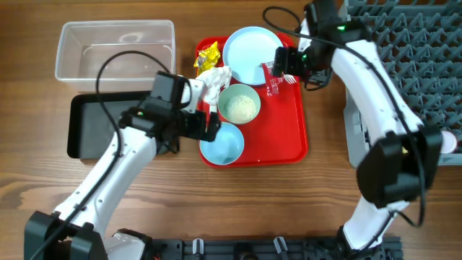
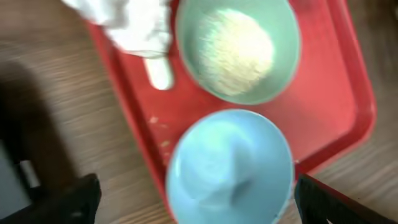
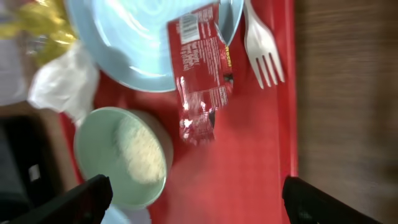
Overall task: Sort waste into correct bins and load items into the dishwasher rack
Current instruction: 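Reach the right gripper to the light-blue bowl and grasp its rim, then carry the light-blue bowl into the grey rack and release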
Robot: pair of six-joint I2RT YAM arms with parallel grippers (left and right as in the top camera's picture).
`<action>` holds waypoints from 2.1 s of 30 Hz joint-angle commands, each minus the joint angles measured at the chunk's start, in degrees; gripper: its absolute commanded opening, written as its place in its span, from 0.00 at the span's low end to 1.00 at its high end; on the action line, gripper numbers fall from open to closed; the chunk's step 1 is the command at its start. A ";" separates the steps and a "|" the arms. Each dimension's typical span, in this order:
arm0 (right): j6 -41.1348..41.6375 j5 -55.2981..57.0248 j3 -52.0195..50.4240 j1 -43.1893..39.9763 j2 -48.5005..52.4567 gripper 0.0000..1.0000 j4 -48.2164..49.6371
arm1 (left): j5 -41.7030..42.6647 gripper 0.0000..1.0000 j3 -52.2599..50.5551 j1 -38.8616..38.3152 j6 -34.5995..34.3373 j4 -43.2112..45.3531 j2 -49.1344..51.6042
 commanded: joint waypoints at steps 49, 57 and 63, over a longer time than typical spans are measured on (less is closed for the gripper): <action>6.51 77.94 -24.39 11.50 -34.25 0.04 5.57 | -11.28 1.00 0.98 13.88 -20.96 -2.93 0.66; -15.58 77.18 -24.39 -7.28 -24.79 0.04 42.77 | -14.60 1.00 0.98 13.88 -20.98 -2.34 0.66; -29.07 73.44 -24.39 -12.74 -11.28 0.04 62.71 | -14.58 1.00 0.98 13.88 -21.00 -2.43 0.66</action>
